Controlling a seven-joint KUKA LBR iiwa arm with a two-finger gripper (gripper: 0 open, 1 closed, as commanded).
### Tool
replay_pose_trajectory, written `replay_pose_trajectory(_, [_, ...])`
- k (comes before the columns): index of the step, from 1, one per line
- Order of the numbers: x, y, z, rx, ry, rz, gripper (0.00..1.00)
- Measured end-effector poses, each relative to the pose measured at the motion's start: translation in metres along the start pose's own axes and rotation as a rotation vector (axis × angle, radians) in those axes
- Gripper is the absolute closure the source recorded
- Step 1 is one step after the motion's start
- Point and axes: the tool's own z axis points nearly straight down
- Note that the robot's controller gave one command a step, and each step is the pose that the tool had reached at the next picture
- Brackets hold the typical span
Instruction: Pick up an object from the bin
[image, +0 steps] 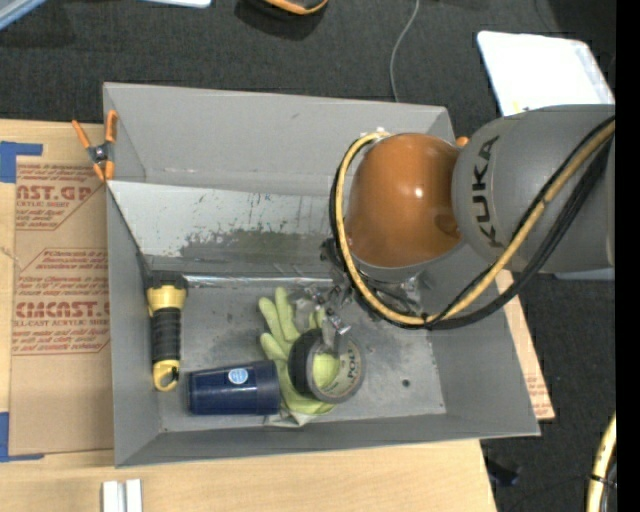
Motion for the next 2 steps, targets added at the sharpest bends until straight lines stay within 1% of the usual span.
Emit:
replay_pose_trajectory(1, [0.001,0.008,-0.076,-0.003,0.003,0.017,1.00])
replay_pose_trajectory(2, [0.003,0.007,-0.106,-0.004,0.005,0.013,1.00])
